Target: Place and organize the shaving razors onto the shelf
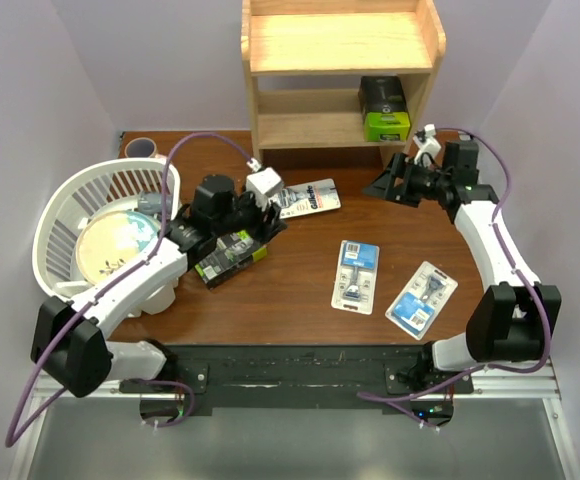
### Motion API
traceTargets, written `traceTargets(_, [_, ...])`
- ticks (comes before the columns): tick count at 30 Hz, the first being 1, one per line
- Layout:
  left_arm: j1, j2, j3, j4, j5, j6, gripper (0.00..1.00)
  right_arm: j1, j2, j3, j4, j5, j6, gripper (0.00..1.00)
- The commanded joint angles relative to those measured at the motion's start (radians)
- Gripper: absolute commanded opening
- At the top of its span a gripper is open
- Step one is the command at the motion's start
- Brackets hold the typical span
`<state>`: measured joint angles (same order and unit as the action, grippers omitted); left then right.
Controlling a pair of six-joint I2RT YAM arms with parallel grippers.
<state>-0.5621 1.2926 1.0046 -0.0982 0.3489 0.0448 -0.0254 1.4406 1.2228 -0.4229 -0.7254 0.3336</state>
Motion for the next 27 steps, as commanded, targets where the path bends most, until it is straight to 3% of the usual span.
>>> traceTargets(1, [0.074, -0.013, -0.109, -0.187, -0.272, 0.004, 0.61, 0.056, -0.016, -0.019, 0.016, 0.007, -0.028, 0.84])
traceTargets(7, [0.143, 0.082, -0.120, -0.140, -0.439, -0.080, 0.62, 0.071, -0.057, -0.077, 0.012, 0.026, -0.024, 0.84])
traceTargets(11, [0.146, 0.174, -0.084, -0.080, -0.456, -0.065, 0.62, 0.071, -0.094, -0.121, 0.007, 0.027, -0.021, 0.84])
traceTargets(16, [0.146, 0.286, -0.046, -0.061, -0.423, -0.014, 0.62, 0.071, -0.138, -0.166, 0.004, 0.024, -0.019, 0.84])
traceTargets(21, [0.131, 0.341, -0.040, -0.092, -0.211, 0.029, 0.54, 0.070, -0.163, -0.184, 0.003, 0.027, -0.027, 0.84])
traceTargets(27, [-0.042, 0.367, -0.047, -0.072, -0.139, 0.076, 0.52, 0.059, -0.169, -0.187, -0.016, 0.037, -0.034, 0.84])
